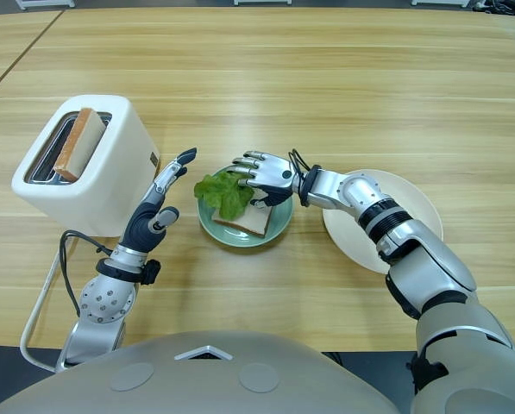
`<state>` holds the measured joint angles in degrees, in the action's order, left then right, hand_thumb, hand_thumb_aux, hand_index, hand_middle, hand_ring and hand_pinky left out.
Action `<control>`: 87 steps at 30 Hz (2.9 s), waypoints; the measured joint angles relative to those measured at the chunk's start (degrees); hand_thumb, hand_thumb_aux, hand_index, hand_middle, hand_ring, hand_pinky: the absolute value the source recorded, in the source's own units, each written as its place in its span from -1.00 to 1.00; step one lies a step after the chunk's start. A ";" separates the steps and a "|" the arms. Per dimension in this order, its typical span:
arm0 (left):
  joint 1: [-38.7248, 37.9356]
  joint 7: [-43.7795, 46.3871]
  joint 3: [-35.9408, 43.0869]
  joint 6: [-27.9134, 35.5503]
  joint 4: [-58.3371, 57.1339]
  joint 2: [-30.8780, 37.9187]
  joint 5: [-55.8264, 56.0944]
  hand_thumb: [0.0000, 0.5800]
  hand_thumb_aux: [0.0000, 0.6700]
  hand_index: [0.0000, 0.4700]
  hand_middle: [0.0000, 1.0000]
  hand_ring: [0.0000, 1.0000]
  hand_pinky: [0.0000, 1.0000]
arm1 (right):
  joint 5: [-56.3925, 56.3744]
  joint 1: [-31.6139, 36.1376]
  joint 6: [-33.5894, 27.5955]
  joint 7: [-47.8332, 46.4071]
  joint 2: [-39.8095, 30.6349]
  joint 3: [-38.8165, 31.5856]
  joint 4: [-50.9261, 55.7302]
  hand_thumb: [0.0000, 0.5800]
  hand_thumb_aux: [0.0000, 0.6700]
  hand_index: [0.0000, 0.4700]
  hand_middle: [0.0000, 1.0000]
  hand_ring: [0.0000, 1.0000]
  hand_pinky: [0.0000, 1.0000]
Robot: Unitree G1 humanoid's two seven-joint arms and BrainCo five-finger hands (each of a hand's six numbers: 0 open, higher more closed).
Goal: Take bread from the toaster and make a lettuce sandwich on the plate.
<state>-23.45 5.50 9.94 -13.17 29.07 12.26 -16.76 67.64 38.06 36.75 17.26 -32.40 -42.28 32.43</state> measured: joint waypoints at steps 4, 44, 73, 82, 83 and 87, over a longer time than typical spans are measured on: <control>0.02 0.01 0.01 0.00 0.00 0.00 0.00 -1.00 -1.00 -1.00 -1.00 -1.00 -1.00 | 0.64 0.02 -0.41 0.80 -0.01 -0.44 -0.02 0.90 0.56 0.56 -1.00 -1.00 -1.00; -0.29 0.10 -0.19 0.10 0.38 0.14 0.00 -1.00 -1.00 -1.00 -1.00 -1.00 -1.00 | -4.46 -10.27 1.44 -3.28 -8.23 6.62 -14.82 -1.00 -1.00 -1.00 -1.00 -1.00 -1.00; 10.36 10.75 -30.44 18.79 20.94 17.28 -20.01 -1.00 -1.00 -1.00 -1.00 -1.00 -1.00 | -19.14 -24.80 -3.34 -3.85 -13.70 27.09 -22.12 -1.00 -1.00 -1.00 -1.00 -1.00 -1.00; 2.41 14.57 -29.33 22.30 11.39 18.43 -35.06 -0.60 -0.79 -0.79 -1.00 -1.00 -1.00 | -18.38 -25.15 -3.45 -3.91 -12.20 26.87 -21.20 -1.00 -1.00 -1.00 -1.00 -1.00 -1.00; 2.43 14.62 -29.31 22.59 10.52 18.43 -35.92 -0.54 -0.76 -0.76 -1.00 -1.00 -1.00 | -18.05 -25.15 -3.45 -3.91 -12.12 26.74 -21.05 -1.00 -1.00 -1.00 -1.00 -1.00 -1.00; 2.53 13.54 -30.39 23.51 6.85 18.60 -36.60 -0.18 -0.54 -0.54 -1.00 -1.00 -1.00 | -17.87 -25.15 -3.50 -3.90 -11.90 26.68 -20.73 -1.00 -1.00 -1.00 -1.00 -1.00 -1.00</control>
<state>-20.91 19.04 -20.45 10.34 35.92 30.86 -53.36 49.77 12.92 33.25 13.36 -44.31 -15.60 11.70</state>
